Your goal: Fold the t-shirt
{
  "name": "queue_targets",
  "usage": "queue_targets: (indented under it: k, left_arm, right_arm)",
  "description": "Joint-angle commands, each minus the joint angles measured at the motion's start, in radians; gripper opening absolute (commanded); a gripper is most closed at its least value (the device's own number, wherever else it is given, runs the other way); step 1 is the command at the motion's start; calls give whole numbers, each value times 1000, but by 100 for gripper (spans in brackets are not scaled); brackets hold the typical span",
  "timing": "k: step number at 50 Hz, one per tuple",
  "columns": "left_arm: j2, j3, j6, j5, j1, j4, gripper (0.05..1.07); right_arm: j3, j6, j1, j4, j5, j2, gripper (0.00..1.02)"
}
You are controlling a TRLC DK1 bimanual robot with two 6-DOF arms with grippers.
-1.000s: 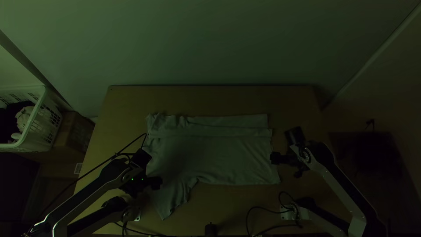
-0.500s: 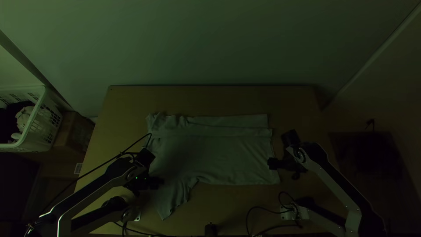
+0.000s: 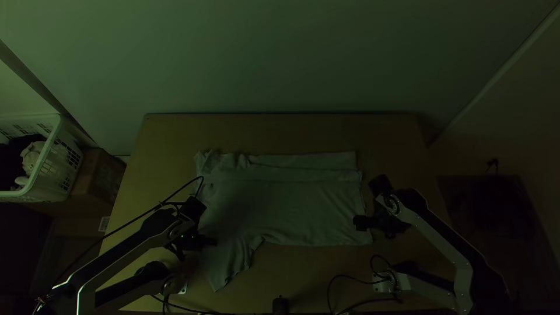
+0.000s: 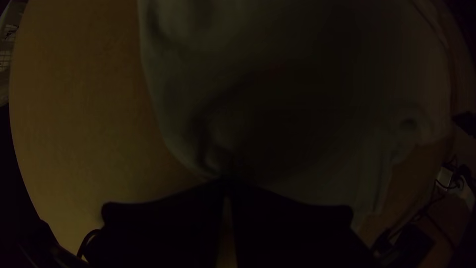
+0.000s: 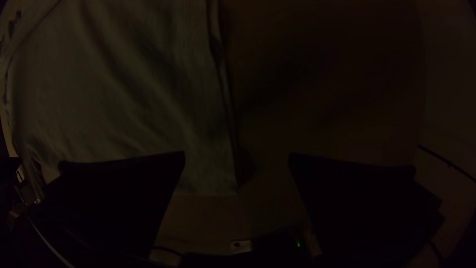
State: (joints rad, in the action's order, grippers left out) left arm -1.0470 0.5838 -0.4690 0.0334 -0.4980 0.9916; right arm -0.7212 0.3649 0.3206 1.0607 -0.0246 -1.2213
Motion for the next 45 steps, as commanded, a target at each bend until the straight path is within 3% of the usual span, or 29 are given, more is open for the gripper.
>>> queue_targets:
  k: [1,14,21,29,41,43,45]
  left_arm:
    - [4,7,24,-6,21,-11,8]
    - [21,82,64,-3,85,22,8]
    - [21,103,78,-1,101,33,8]
    - [21,106,84,-1,108,33,8]
    - [21,110,115,-1,154,33,8]
    - [21,111,124,-1,168,33,8]
    - [21,113,133,-1,180,33,8]
  right_arm:
    - [23,-18,-3,18,15,-34,95]
    - [11,-43,-2,44,32,-72,94]
    - [14,-44,-12,45,32,-89,79]
    - [16,-58,0,45,45,-109,50]
    - [20,-67,64,44,61,-178,47]
    - [19,-67,83,44,60,-188,39]
    - [17,-70,95,44,60,-198,21]
